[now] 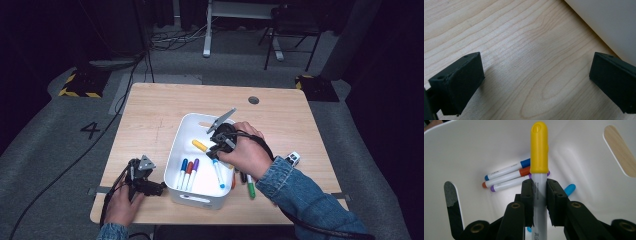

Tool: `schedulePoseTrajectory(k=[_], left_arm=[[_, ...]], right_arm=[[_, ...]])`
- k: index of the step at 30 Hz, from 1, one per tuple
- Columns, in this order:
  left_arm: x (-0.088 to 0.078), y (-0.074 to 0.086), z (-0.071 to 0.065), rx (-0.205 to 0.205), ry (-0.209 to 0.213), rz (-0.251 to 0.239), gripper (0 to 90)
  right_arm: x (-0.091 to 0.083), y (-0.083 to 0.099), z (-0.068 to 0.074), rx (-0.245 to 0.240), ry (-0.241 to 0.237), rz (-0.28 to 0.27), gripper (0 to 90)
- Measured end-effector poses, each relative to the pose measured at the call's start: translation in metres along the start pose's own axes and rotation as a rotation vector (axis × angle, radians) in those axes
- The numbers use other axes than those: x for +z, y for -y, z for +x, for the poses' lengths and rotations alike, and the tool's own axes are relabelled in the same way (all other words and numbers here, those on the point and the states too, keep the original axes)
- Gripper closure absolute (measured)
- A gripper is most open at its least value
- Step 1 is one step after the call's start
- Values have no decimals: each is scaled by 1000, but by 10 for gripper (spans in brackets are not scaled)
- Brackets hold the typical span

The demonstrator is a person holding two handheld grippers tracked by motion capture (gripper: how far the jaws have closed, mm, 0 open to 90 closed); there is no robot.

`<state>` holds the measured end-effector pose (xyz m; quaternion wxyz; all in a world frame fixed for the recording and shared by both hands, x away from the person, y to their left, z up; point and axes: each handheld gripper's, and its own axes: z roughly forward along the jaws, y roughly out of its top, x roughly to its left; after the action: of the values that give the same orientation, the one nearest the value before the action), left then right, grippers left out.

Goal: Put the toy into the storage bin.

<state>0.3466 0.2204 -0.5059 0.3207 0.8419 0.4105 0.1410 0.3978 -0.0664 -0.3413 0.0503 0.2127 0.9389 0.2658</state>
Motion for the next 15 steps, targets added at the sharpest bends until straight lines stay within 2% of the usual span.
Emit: schedulePoseTrajectory(k=[7, 15], left_arm=[[0, 0, 0, 0, 0, 0, 0], [0, 0, 0, 0, 0, 0, 0]], right_arm=[[14, 3, 4, -28, 3, 38, 771], [24, 4, 9, -37, 9, 74, 770]])
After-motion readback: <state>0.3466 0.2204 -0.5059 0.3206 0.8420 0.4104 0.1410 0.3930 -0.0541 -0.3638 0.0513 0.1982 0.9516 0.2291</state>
